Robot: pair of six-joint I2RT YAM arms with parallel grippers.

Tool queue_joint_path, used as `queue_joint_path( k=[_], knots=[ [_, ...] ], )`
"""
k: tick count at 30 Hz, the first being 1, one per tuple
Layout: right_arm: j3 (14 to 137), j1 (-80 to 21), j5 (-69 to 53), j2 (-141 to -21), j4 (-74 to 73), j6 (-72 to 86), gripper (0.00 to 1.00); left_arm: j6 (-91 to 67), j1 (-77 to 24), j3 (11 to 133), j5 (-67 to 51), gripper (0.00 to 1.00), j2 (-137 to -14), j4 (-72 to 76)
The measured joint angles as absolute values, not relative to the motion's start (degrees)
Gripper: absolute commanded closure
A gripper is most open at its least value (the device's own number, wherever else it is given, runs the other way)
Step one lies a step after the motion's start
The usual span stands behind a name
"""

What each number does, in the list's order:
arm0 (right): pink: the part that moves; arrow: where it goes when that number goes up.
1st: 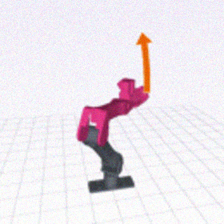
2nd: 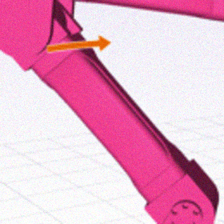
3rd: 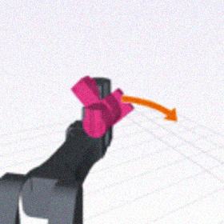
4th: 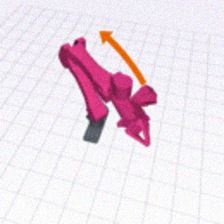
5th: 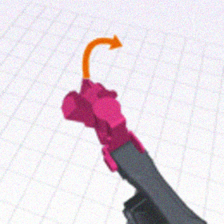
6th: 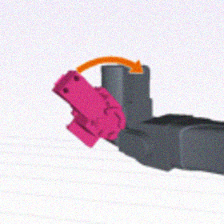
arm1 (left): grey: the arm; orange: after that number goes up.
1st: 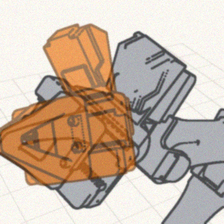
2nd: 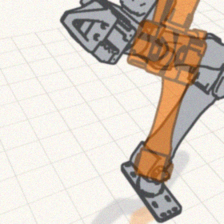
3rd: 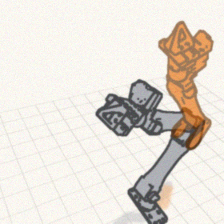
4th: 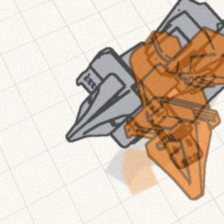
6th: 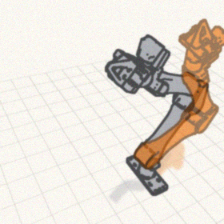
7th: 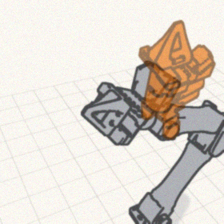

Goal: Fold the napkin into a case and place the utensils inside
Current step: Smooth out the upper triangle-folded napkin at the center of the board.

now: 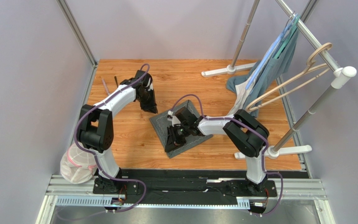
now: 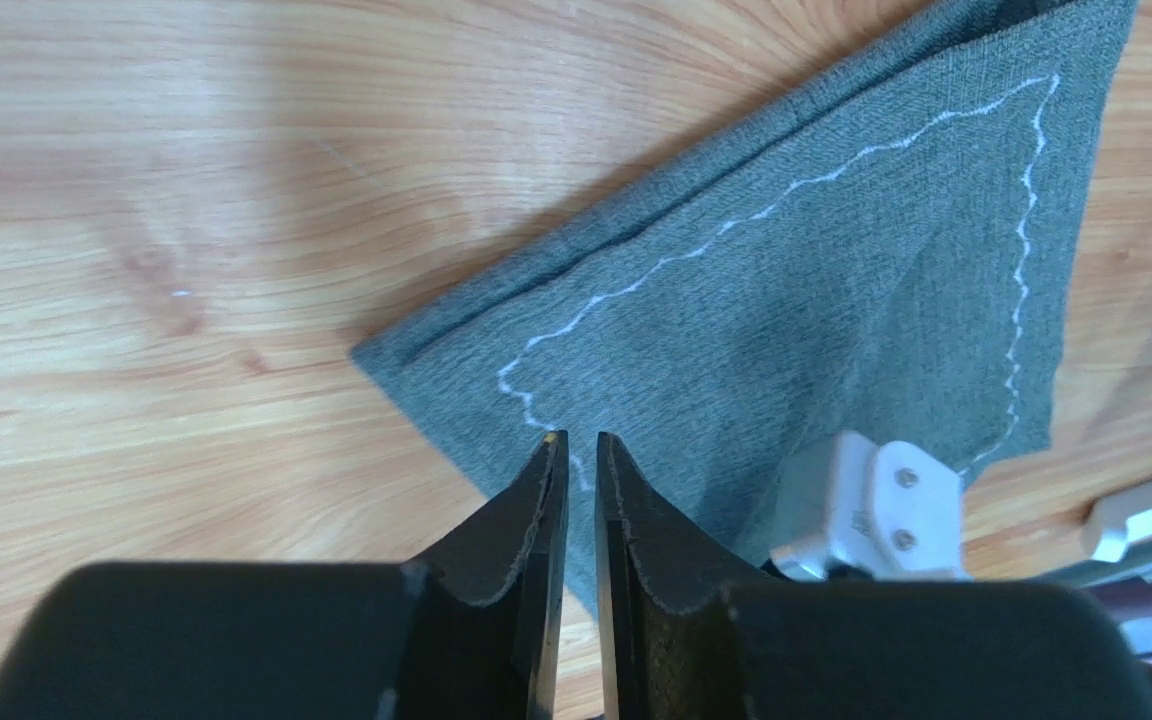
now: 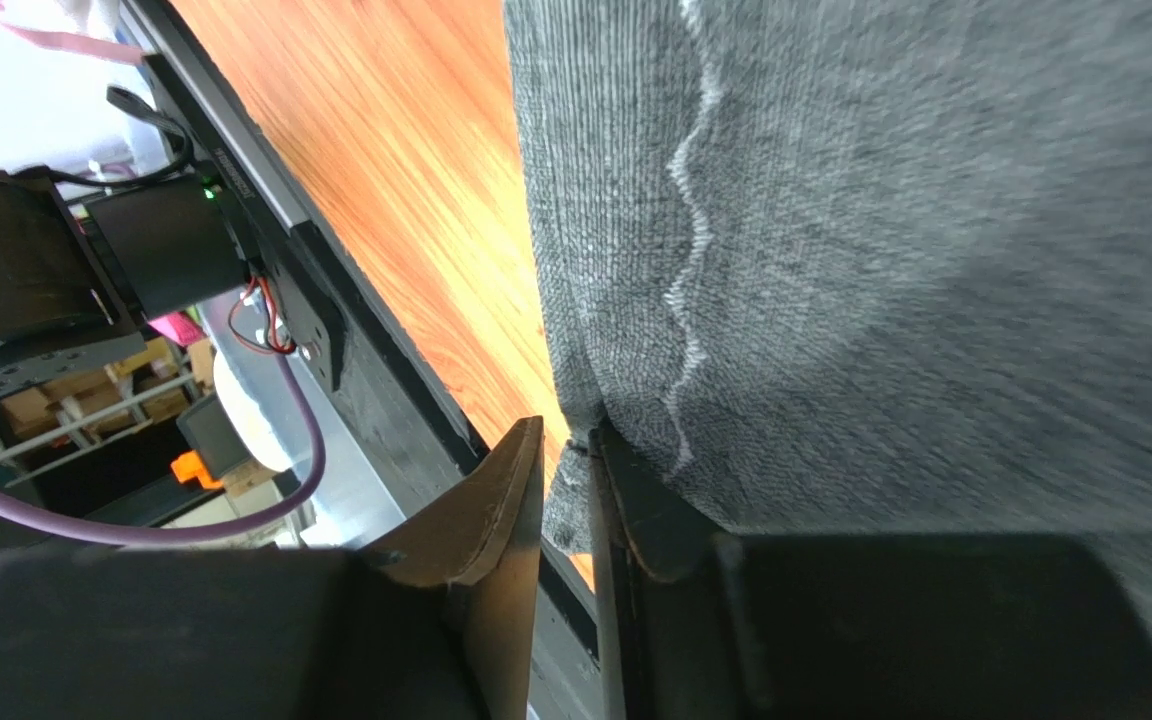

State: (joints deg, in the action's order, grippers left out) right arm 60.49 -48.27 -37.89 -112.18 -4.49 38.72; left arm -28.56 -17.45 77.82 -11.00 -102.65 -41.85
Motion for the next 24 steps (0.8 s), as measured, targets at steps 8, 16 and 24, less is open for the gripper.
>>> queue_joint_path(
  k=[8, 16, 24],
  knots=[
    [70.78, -34.44, -38.02, -109.71, -11.99, 33.30, 0.72, -32.38, -22.31, 67.40, -11.75, 0.81, -97.03, -36.93],
    [83.85, -23.18, -39.55, -117.78, -12.91, 31.27, 0.77, -38.54, -31.75, 55.24, -13.61, 0.87, -83.35, -28.12],
    [91.98, -21.96, -41.65, -129.45, -14.06, 31.40, 0.78, -42.48, -36.40, 47.35, -15.55, 0.89, -86.87, -20.36]
  ],
)
